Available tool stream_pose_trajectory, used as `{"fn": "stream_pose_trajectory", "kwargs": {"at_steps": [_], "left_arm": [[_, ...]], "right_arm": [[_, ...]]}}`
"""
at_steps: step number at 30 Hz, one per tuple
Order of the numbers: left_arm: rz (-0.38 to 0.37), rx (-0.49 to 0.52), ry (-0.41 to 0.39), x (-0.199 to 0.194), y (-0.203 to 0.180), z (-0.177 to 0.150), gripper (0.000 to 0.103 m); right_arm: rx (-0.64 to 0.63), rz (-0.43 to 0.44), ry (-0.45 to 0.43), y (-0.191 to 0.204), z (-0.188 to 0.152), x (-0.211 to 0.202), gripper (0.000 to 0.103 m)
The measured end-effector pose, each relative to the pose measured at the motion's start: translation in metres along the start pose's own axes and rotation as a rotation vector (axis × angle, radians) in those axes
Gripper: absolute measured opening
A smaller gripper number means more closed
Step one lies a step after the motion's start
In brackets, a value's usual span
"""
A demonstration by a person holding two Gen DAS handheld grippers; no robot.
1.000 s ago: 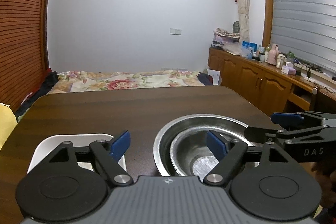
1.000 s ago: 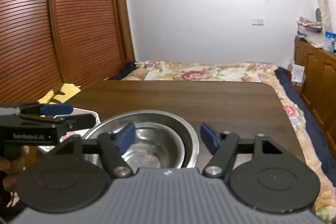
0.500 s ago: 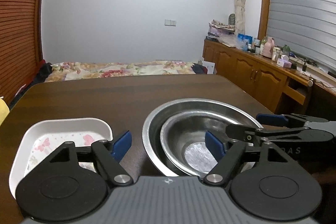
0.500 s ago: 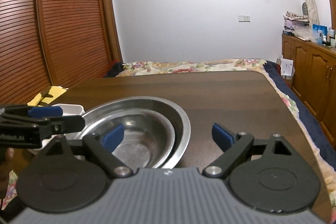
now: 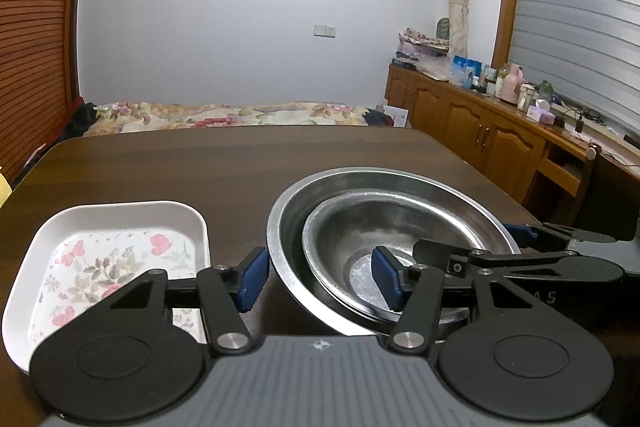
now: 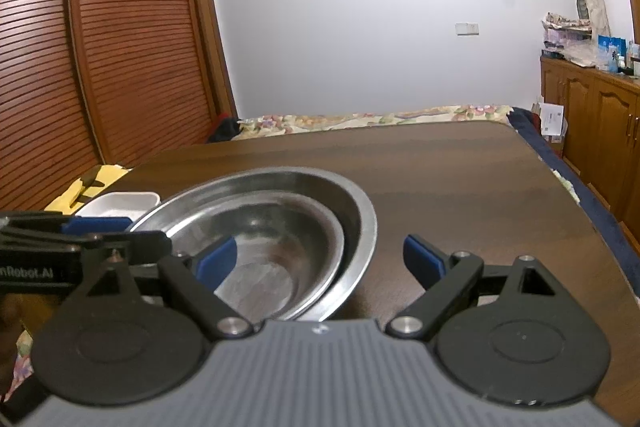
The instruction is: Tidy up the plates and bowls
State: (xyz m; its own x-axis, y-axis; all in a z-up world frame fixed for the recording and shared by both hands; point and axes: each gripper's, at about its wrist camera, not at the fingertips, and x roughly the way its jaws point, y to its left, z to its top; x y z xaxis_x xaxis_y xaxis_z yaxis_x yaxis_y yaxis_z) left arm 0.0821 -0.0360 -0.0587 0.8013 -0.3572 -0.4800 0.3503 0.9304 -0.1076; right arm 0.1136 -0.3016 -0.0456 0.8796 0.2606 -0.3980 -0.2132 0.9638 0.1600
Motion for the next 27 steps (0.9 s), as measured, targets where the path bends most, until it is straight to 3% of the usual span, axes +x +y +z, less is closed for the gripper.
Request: {"fn": "stream_pose_trajectory", "kwargs": {"at_steps": [6, 10, 19, 27], "left_arm": [[0.007, -0.014, 0.008, 0.001, 0.003, -0.001, 0.046], [0.01, -0.02, 0.017, 0.002, 0.005, -0.002, 0.04], [0.029, -0.015, 0.008, -0.001, 0.003, 0.0, 0.037], [0.039, -0.017, -0.017, -0.012, 0.003, 0.009, 0.036]], "right_arm": [[0.008, 0.01, 0.011, 0.004, -0.002, 0.001, 0.088], [0.021, 0.021, 0.014, 0.004, -0.003, 0.002, 0.078], [0.014, 0.026, 0.014, 0.007, -0.005, 0.003, 0.052], [0.022, 0.015, -0.005, 0.007, 0.001, -0.002, 0.042]]}}
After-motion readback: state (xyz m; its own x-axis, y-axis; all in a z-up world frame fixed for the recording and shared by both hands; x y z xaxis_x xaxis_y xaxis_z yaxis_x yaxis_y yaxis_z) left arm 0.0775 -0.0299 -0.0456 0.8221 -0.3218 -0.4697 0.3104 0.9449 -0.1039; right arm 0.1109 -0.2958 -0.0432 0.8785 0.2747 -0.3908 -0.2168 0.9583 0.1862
